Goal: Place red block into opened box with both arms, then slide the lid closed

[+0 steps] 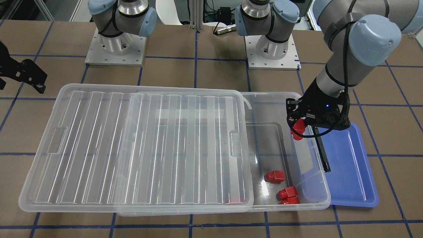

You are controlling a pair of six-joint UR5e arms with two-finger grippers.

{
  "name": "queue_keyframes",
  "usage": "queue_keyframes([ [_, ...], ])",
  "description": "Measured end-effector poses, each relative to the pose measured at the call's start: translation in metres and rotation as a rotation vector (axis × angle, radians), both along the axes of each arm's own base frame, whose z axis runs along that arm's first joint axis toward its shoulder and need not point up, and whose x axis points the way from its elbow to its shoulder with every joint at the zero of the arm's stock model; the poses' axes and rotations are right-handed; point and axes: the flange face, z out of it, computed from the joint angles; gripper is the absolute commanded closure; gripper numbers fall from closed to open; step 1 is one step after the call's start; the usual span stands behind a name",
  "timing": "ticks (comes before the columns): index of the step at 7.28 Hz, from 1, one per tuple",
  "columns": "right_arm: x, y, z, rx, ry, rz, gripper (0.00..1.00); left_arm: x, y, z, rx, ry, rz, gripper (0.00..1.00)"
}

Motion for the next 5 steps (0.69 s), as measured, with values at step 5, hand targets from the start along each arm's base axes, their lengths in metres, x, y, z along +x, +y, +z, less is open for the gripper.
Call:
queue_keyframes([
  [5, -0.002, -0.001, -0.014, 0.024, -0.006, -0.005, 0.0, -0.019, 0.025, -0.103, 0.01, 0.004, 0.051, 1.0],
])
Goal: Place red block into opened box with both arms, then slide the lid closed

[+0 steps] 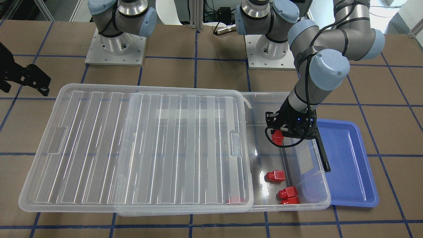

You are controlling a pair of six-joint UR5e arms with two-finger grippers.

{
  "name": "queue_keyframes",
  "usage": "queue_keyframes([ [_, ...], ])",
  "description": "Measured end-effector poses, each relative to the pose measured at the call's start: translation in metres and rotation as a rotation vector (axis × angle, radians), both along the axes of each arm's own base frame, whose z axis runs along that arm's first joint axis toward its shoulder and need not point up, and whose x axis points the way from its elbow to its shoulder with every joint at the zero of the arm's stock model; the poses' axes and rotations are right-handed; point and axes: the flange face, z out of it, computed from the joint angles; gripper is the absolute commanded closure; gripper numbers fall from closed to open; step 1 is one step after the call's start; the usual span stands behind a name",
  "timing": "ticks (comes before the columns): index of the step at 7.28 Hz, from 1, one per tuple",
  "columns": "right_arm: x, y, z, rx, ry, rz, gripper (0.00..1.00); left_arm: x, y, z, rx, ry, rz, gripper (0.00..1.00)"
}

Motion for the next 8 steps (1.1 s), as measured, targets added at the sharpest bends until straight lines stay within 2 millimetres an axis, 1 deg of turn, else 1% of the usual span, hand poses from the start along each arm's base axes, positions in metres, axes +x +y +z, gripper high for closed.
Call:
queue_keyframes([
  [3, 0.0, 0.0, 0.0, 0.001, -0.001, -0.005, 0.0, -0.005, 0.004, -0.028, 0.017, 0.03, 0.039, 1.0],
  [5, -0.001, 0.0, -0.001, 0.004, -0.002, -0.007, 0.0, -0.004, 0.01, -0.055, 0.004, 0.026, 0.032, 1.0],
  [6, -0.001, 0.0, -0.001, 0.006, -0.003, -0.005, 0.0, -0.004, 0.013, -0.065, 0.001, 0.025, 0.036, 1.0],
  [8, -0.003, 0.001, -0.002, 0.01, -0.001, -0.003, 0.0, -0.005, 0.016, -0.076, 0.012, 0.025, 0.038, 1.0],
])
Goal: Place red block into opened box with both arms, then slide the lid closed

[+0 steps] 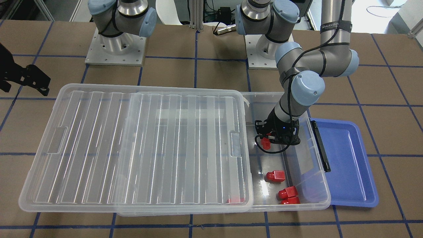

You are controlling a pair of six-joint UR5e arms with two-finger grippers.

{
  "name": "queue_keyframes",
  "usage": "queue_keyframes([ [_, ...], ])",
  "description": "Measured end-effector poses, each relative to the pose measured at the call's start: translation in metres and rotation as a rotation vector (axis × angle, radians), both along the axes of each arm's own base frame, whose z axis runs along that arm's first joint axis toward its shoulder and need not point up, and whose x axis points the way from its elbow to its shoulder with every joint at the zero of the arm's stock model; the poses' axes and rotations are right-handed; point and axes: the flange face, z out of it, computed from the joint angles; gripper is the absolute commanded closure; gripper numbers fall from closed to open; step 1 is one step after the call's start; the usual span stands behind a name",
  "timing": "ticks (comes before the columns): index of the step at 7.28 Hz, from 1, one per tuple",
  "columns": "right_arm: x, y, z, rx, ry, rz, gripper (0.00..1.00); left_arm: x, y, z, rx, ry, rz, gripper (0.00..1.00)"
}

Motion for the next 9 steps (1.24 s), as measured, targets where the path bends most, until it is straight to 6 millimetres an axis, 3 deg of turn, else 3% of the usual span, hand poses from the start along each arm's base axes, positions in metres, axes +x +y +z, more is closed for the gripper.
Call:
queue_keyframes([
  [1, 0.0, -0.001, 0.0, -0.005, 0.0, 0.002, 0.0, 0.0, 0.002, -0.004, 0.008, -0.001, -0.001, 0.62],
  [3, -0.001, -0.004, -0.004, -0.004, -0.006, 0.005, 0.0, 0.001, 0.003, -0.01, 0.019, -0.001, -0.004, 0.07],
  [4, -0.002, -0.009, -0.011, 0.008, -0.012, 0.006, 0.0, 0.002, 0.0, -0.01, 0.012, -0.002, -0.003, 0.0],
  [6, -0.007, -0.026, -0.03, 0.005, -0.011, 0.011, 0.0, 0.003, -0.005, 0.0, -0.02, -0.005, 0.0, 0.0],
  [8, -0.017, -0.044, -0.049, -0.01, 0.001, 0.037, 0.0, 0.001, -0.013, 0.038, -0.029, -0.008, -0.003, 0.0],
  [9, -0.025, -0.047, -0.054, -0.006, 0.007, 0.037, 0.0, 0.001, -0.016, 0.067, -0.018, -0.008, -0.004, 0.0],
])
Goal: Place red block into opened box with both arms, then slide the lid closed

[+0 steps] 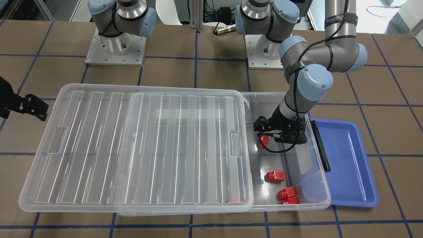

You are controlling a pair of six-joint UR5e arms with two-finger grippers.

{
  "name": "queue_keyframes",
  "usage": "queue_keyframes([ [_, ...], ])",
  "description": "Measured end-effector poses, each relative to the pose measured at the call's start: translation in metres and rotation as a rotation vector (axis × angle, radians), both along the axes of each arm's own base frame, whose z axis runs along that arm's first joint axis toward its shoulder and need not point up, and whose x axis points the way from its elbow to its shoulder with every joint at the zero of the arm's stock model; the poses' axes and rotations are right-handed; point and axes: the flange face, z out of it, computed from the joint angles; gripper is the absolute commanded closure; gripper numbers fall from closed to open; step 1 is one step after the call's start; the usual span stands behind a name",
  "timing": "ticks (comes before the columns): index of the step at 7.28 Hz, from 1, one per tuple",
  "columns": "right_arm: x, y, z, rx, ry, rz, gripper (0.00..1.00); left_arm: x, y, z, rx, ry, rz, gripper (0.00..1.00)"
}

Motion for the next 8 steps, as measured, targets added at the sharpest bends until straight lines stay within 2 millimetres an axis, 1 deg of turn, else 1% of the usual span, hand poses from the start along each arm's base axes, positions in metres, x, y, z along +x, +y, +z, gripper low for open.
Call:
queue_keyframes([
  [2, -0.013, -0.009, -0.017, 0.017, -0.002, 0.003, 0.0, -0.001, 0.003, 0.07, 0.02, 0.0, -0.001, 0.0],
  [3, -0.017, -0.013, -0.025, 0.023, -0.003, 0.01, 0.0, -0.001, 0.009, 0.104, 0.017, -0.006, -0.002, 0.0],
  [4, -0.02, -0.017, -0.034, 0.034, -0.007, 0.013, 0.0, -0.001, 0.018, 0.132, 0.008, -0.015, -0.003, 0.0],
  [5, -0.026, -0.019, -0.042, 0.047, -0.012, 0.012, 0.0, -0.002, 0.026, 0.152, -0.012, -0.02, -0.003, 0.0],
  [6, -0.033, -0.02, -0.048, 0.056, -0.016, 0.007, 0.0, -0.002, 0.032, 0.165, -0.029, -0.023, -0.003, 0.0],
  [7, -0.039, -0.02, -0.052, 0.063, -0.018, 0.0, 0.0, -0.002, 0.036, 0.172, -0.04, -0.026, -0.003, 0.0],
  [8, -0.042, -0.019, -0.057, 0.072, -0.02, -0.004, 0.0, -0.002, 0.038, 0.174, -0.045, -0.028, -0.005, 0.0],
])
